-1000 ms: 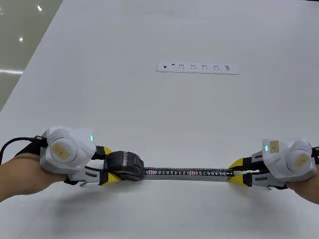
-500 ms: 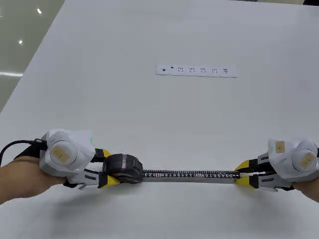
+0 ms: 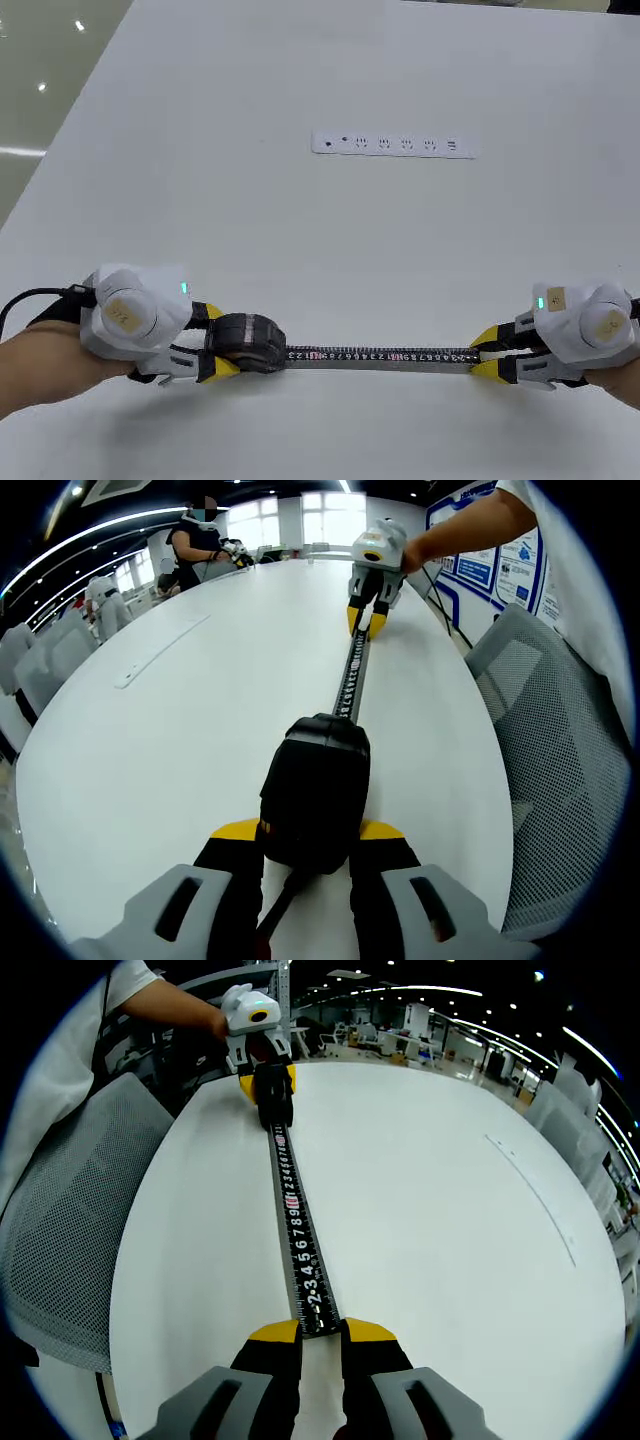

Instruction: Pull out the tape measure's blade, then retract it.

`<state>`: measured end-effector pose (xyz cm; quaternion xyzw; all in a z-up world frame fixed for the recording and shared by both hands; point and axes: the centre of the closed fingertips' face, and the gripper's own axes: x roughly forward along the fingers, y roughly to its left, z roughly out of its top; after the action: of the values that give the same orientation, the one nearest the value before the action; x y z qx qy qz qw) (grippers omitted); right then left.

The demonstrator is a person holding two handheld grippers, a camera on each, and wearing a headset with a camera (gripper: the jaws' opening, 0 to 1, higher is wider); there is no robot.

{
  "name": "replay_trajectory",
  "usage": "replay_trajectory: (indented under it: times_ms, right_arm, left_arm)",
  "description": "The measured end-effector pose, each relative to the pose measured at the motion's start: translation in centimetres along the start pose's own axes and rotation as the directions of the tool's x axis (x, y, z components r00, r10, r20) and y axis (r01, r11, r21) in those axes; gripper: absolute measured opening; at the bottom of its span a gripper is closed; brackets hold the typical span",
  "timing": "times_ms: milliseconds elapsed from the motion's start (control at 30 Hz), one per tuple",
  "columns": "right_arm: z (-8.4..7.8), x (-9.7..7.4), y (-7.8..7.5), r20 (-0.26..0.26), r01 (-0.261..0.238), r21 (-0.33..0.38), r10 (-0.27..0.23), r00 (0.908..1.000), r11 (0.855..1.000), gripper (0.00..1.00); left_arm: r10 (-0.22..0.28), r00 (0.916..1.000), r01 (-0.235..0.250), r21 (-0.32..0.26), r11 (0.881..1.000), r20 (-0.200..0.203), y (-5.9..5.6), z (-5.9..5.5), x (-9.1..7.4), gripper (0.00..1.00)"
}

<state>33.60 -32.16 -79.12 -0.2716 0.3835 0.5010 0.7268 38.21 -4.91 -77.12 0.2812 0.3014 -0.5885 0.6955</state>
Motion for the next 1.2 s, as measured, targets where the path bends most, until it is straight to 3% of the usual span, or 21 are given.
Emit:
replay_trajectory:
  times_ms: [167, 267, 333, 367, 433, 700, 833, 933, 1033, 1100, 1200]
  right_arm:
    - [-0.1, 0.0, -0.1, 0.0, 0.001, 0.013, -0.001, 1.0, 1.0, 0.13]
    - [0.0, -0.1, 0.2, 0.014, -0.014, 0.056, 0.013, 0.9998, 0.998, 0.18]
    - [0.0, -0.1, 0.2, 0.013, -0.01, 0.07, 0.009, 0.9999, 0.998, 0.23]
    - [0.0, -0.1, 0.3, 0.019, -0.013, 0.082, 0.011, 0.9998, 0.997, 0.24]
    - [0.2, -0.1, 0.4, 0.018, -0.005, 0.088, 0.003, 0.9998, 0.996, 0.26]
    - [0.6, -0.3, 0.6, 0.024, 0.013, 0.093, -0.015, 0.9996, 0.996, 0.29]
    - [1.3, -0.8, 0.5, 0.063, 0.037, 0.152, -0.047, 0.9969, 0.988, 0.34]
    - [1.5, -0.8, 0.8, 0.072, 0.046, 0.191, -0.061, 0.9955, 0.98, 0.4]
    - [2.3, -1.2, 0.9, 0.127, 0.037, 0.289, -0.076, 0.9889, 0.956, 0.45]
    - [2.4, -1.4, 0.9, 0.123, 0.057, 0.277, -0.095, 0.9879, 0.959, 0.49]
    - [2.9, -1.7, 1.3, 0.136, 0.065, 0.304, -0.111, 0.9845, 0.95, 0.53]
  left_arm:
    - [0.007, 0.9999, -0.007, -0.006, 1.0, 0.007, 0.1, -0.1, 0.0, 0.28]
    - [0.012, 0.9999, -0.012, -0.021, 1.0, 0.002, 0.2, -0.1, 0.0, 0.29]
    - [0.001, 1.0, -0.001, -0.094, 0.996, 0.006, -0.1, -0.1, -0.1, 0.39]
    - [0.001, 1.0, -0.001, -0.08, 0.997, 0.005, 0.0, -0.1, -0.1, 0.42]
    - [0.002, 1.0, -0.002, -0.036, 0.999, -0.002, -0.2, -0.3, -0.3, 0.37]
    - [0.014, 0.9996, -0.012, -0.082, 0.997, 0.023, -0.2, 0.0, -0.6, 0.39]
    - [0.031, 0.9987, -0.027, -0.109, 0.994, 0.04, -0.3, 0.1, -1.0, 0.41]
    - [0.059, 0.995, -0.044, -0.176, 0.983, 0.08, -0.2, 0.5, -1.5, 0.44]
    - [0.089, 0.9884, -0.054, -0.262, 0.964, 0.123, -0.1, 0.7, -1.9, 0.48]
    - [0.109, 0.9862, -0.07, -0.277, 0.958, 0.125, -0.2, 0.5, -2.3, 0.51]
    - [0.14, 0.9811, -0.09, -0.321, 0.943, 0.134, -0.3, 0.4, -2.9, 0.53]
